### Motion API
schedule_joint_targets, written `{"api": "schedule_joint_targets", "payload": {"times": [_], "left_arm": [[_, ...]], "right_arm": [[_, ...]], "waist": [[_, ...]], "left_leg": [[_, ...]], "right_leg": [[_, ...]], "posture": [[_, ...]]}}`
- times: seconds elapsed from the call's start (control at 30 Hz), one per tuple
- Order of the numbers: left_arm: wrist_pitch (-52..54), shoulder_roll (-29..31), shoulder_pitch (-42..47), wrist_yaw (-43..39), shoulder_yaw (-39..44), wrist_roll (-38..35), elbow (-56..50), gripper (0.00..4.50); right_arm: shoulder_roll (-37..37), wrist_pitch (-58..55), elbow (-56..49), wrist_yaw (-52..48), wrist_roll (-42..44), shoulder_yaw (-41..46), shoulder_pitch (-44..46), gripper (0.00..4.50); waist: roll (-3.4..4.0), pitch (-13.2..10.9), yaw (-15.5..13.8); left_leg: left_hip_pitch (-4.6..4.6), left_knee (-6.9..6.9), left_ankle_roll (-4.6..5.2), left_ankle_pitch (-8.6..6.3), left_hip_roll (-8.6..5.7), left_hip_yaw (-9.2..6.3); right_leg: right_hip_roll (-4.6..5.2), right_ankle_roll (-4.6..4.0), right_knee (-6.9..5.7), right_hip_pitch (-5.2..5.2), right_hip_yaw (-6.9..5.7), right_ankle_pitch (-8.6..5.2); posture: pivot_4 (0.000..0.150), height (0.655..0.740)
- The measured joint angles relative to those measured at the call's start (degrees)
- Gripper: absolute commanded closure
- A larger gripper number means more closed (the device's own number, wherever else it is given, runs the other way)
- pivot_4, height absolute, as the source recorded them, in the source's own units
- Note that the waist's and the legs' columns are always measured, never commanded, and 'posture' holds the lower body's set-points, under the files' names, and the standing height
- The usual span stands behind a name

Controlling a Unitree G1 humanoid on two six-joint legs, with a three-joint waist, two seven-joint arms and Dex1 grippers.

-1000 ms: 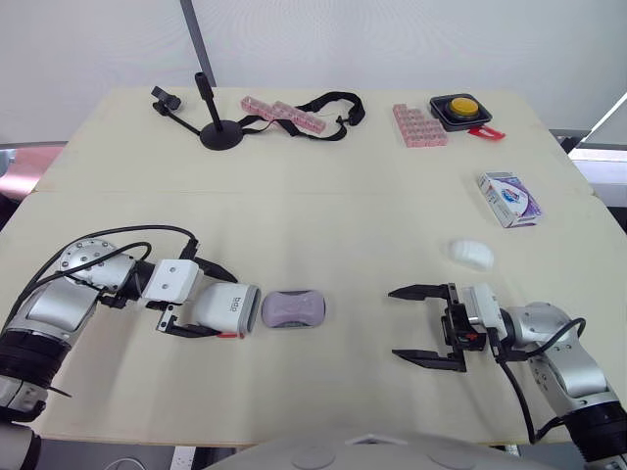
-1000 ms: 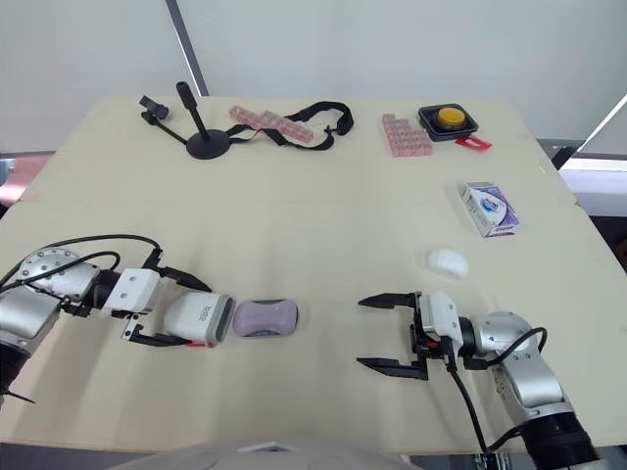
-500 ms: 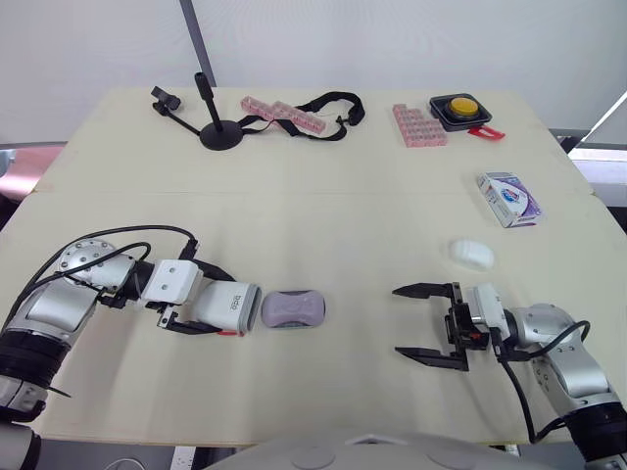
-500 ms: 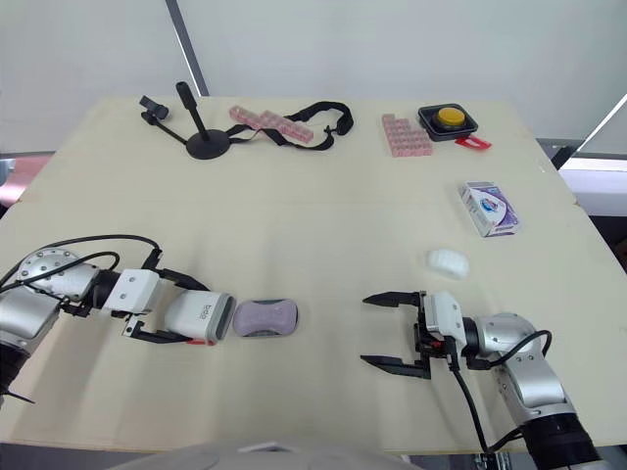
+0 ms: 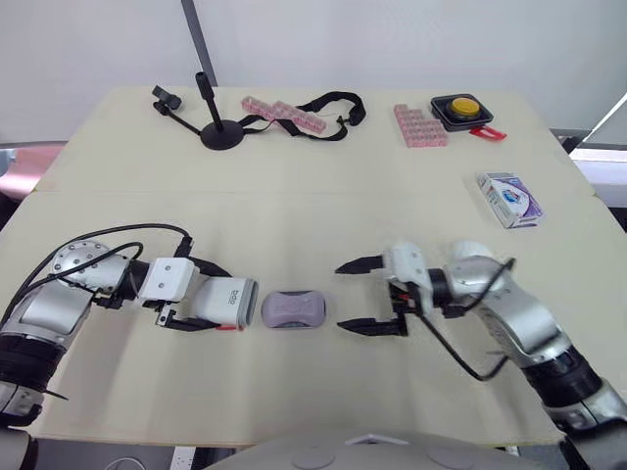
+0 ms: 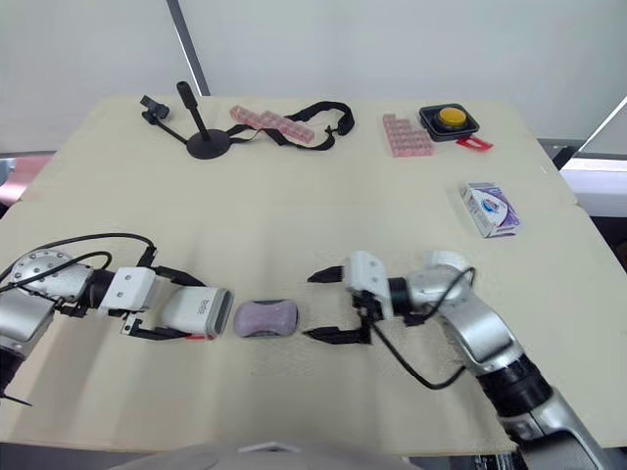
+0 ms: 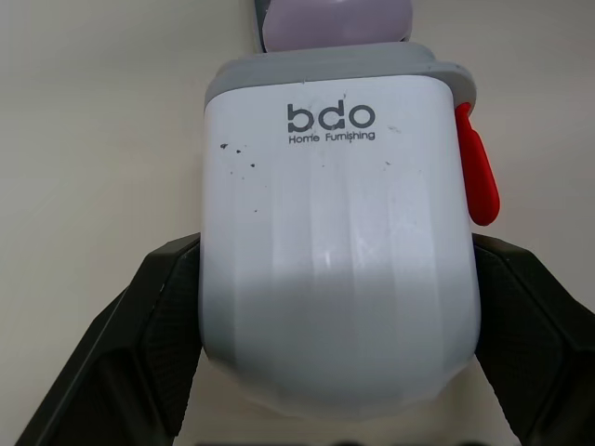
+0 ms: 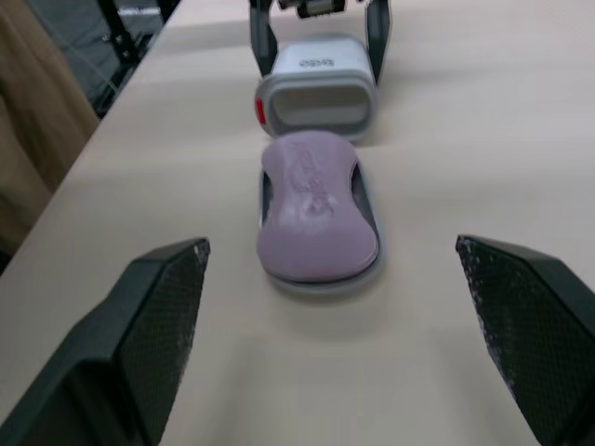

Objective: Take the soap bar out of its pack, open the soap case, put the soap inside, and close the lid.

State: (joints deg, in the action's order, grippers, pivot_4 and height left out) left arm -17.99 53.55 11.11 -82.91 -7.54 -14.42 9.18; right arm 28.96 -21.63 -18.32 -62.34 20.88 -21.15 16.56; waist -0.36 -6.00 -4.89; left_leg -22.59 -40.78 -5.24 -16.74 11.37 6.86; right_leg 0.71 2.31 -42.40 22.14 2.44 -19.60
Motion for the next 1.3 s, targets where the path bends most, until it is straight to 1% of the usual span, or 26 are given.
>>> {"api": "schedule_joint_targets", "payload": {"times": [0.1,0.2,0.3,0.4,0.67,0.87,0.97,1.07,1.1,1.3], "left_arm": [[0.97,0.00,-0.63,0.38,0.36,-0.76,-1.52,1.03],[1.74,-0.12,-1.04,0.89,0.46,-0.79,-1.83,1.03],[2.92,-0.64,-1.21,1.60,0.83,-1.12,-2.47,1.03],[3.56,-0.69,-1.42,1.74,0.92,-1.21,-2.89,1.03],[3.72,-0.69,-1.55,1.73,1.93,-1.19,-3.04,1.03],[3.76,-0.69,-1.53,1.55,1.93,-1.16,-2.97,1.03],[3.75,-0.73,-1.33,1.48,1.93,-1.12,-2.88,1.03],[3.75,-0.93,-1.22,1.48,1.93,-1.10,-2.84,1.03],[3.75,-1.16,-1.09,1.48,1.92,-1.08,-2.81,1.03],[3.75,-1.48,-0.54,1.42,1.90,-0.89,-2.64,1.03]], "right_arm": [[-2.31,-5.41,-2.58,2.47,-1.23,-4.36,3.83,0.00],[-4.16,-8.75,-2.15,3.99,-3.84,-8.48,7.58,0.00],[-4.40,-10.60,-0.52,4.96,-7.23,-11.94,10.67,0.00],[-4.64,-12.94,0.02,5.96,-9.48,-14.09,11.92,0.00],[-8.29,-19.78,1.44,9.63,-13.09,-18.86,13.98,0.00],[-9.80,-22.66,1.00,11.97,-13.79,-19.64,14.01,0.00],[-10.38,-23.59,1.01,13.32,-14.29,-20.00,14.03,0.79],[-10.52,-24.06,0.69,14.01,-14.77,-19.78,14.11,1.81],[-10.52,-24.36,0.47,14.07,-14.76,-19.79,14.14,1.91],[-10.42,-24.20,0.32,14.29,-14.73,-19.71,14.03,1.91]], "waist": [[0.00,0.00,-0.25],[0.00,0.00,-0.28],[0.00,0.00,-0.30],[0.00,0.00,-0.28],[0.01,0.00,-0.22],[0.00,0.00,-0.09],[0.00,0.00,0.14],[0.00,0.02,0.11],[-0.01,0.03,0.13],[0.00,0.02,0.12]], "left_leg": [[0.03,0.01,-0.01,0.00,-0.02,0.01],[0.03,0.00,-0.01,0.01,-0.03,0.03],[0.03,0.00,-0.02,0.01,-0.04,0.03],[0.02,0.01,-0.03,0.01,-0.03,0.03],[0.04,0.02,-0.06,0.03,-0.02,0.05],[0.08,0.02,-0.12,0.06,-0.02,0.05],[0.10,0.04,-0.18,0.11,-0.01,0.05],[0.12,0.04,-0.18,0.12,-0.01,0.05],[0.14,0.06,-0.18,0.12,-0.01,0.05],[0.13,0.08,-0.18,0.12,-0.01,0.05]], "right_leg": [[0.05,0.00,-0.05,0.01,0.00,0.00],[0.07,0.00,-0.06,0.02,0.01,0.00],[0.07,0.00,-0.09,0.03,0.00,0.00],[0.05,0.00,-0.10,0.06,0.02,0.00],[0.05,0.00,-0.14,0.07,0.03,0.00],[0.05,-0.01,-0.18,0.08,0.03,0.00],[0.05,-0.04,-0.18,0.07,0.03,0.02],[0.06,-0.05,-0.21,0.06,0.02,0.03],[0.06,-0.05,-0.23,0.06,0.02,0.03],[0.05,-0.06,-0.23,0.06,0.02,0.03]], "posture": [[0.150,0.7143],[0.150,0.7143],[0.150,0.7143],[0.150,0.7143],[0.150,0.7143],[0.150,0.7143],[0.150,0.7143],[0.150,0.7143],[0.150,0.7143],[0.150,0.7143]]}}
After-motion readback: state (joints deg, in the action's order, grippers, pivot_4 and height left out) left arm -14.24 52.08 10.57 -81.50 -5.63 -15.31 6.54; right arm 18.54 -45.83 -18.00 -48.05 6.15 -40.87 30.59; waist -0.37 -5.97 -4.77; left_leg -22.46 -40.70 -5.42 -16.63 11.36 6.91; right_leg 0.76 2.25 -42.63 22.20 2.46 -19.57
